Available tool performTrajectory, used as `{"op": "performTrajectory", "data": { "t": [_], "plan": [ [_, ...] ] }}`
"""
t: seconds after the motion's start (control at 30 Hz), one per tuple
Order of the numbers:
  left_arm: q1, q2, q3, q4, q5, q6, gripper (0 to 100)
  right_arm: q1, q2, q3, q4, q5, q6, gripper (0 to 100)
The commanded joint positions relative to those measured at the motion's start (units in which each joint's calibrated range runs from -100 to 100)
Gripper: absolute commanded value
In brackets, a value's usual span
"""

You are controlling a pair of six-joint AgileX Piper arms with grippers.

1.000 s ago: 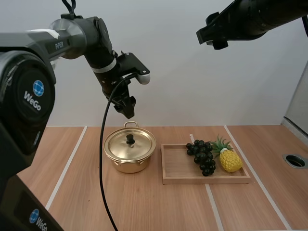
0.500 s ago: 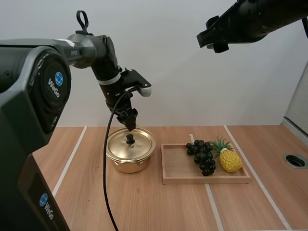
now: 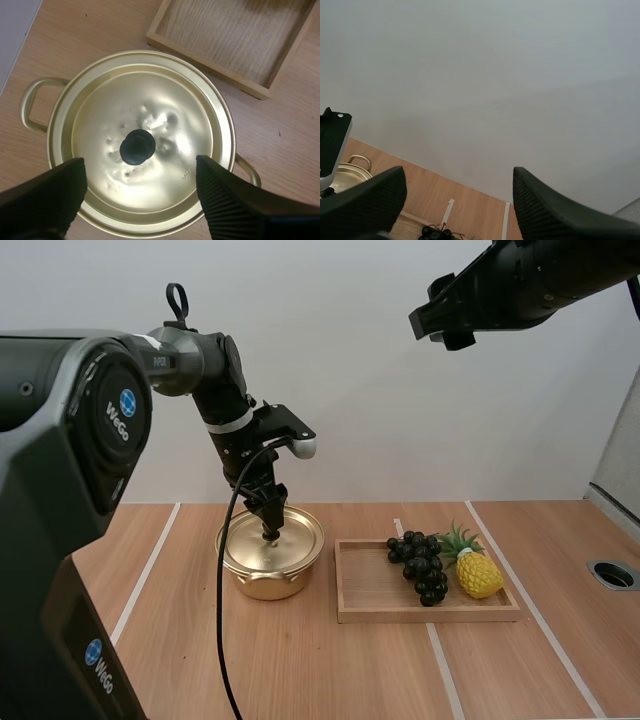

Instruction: Open the pot, put the grape inside, and close it

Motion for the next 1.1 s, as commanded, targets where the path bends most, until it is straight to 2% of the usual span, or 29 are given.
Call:
{"op": "performTrajectory", "data": {
  "t": [0.0, 1.07],
  "plan": [
    [-0.23, 1.1, -0.1, -0.8, 0.0, 0.4, 100, -0.2, -0.5, -0.6, -0.4, -0.2, -0.5, 100],
    [-0.23, 10.0, -3.1, -2.3, 0.0, 0.8, 100, -0.2, -0.5, -0.6, -0.4, 1.0, -0.5, 100]
  ]
}}
